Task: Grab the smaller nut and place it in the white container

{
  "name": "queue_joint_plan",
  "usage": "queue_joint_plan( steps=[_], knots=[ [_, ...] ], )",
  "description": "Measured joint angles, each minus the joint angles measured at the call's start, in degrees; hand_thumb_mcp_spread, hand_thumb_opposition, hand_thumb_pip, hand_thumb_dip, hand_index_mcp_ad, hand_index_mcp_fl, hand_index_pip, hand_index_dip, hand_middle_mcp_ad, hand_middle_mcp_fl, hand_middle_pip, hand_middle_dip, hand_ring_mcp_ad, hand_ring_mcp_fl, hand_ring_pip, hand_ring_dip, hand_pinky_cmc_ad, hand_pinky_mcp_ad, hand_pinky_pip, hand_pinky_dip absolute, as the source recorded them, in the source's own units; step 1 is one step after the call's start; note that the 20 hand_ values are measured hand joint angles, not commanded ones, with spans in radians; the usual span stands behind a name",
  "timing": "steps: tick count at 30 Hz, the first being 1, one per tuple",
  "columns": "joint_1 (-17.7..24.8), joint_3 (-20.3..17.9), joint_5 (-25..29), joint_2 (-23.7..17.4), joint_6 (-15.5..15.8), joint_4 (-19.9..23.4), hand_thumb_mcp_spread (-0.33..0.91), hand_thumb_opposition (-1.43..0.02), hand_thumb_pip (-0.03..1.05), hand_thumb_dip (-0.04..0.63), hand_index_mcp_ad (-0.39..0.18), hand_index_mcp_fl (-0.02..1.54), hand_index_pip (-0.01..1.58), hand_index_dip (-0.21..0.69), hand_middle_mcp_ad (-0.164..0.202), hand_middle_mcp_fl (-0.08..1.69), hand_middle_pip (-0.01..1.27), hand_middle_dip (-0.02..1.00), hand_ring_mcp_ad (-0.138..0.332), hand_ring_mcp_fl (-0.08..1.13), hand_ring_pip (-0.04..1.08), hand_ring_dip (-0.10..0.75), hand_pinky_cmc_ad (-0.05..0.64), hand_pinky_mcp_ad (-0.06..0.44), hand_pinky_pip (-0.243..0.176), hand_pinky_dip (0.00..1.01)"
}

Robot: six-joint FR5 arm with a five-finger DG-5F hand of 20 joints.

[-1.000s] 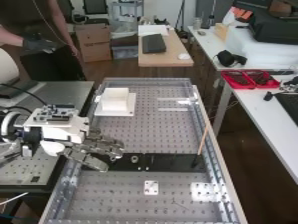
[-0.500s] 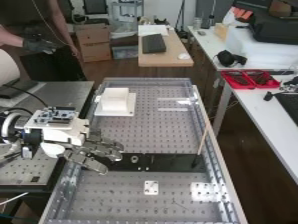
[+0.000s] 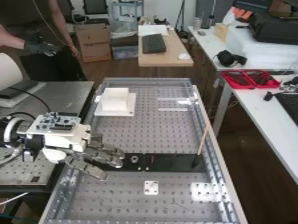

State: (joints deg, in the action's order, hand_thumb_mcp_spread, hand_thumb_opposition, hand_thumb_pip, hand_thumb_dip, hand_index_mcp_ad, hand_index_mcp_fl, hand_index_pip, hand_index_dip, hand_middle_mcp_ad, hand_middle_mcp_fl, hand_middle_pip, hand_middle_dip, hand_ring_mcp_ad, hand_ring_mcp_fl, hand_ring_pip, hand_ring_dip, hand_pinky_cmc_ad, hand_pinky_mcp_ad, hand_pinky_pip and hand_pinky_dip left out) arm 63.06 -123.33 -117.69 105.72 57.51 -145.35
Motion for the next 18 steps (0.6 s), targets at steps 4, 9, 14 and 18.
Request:
queue_joint_plan(
  steps=[4,9,14,18],
  knots=[
    [-0.07,0.11,0.03,0.48,-0.05,0.22,0.54,-0.88,0.51,0.206,-0.274,0.17,1.44,0.122,0.056,0.01,0.15,0.29,0.126,0.0,0.1,0.099,0.367,0.278,-0.075,0.19],
    [-0.11,0.27,-0.04,1.04,0.11,0.43,0.54,-0.88,0.51,0.206,-0.278,0.2,1.44,0.122,0.056,0.01,0.15,0.29,0.126,0.0,0.1,0.099,0.346,0.278,-0.075,0.19],
    [-0.14,0.52,-0.12,1.5,0.22,0.56,0.56,-0.88,0.51,0.206,-0.274,0.26,1.49,0.122,0.059,0.01,0.15,0.29,0.126,0.0,0.1,0.099,0.344,0.278,-0.075,0.19],
    [-0.11,0.82,-0.22,1.96,0.28,0.6,0.57,-0.88,0.51,0.206,-0.274,0.27,1.51,0.122,0.059,0.01,0.15,0.29,0.126,0.0,0.1,0.099,0.351,0.278,-0.075,0.19]
  ],
)
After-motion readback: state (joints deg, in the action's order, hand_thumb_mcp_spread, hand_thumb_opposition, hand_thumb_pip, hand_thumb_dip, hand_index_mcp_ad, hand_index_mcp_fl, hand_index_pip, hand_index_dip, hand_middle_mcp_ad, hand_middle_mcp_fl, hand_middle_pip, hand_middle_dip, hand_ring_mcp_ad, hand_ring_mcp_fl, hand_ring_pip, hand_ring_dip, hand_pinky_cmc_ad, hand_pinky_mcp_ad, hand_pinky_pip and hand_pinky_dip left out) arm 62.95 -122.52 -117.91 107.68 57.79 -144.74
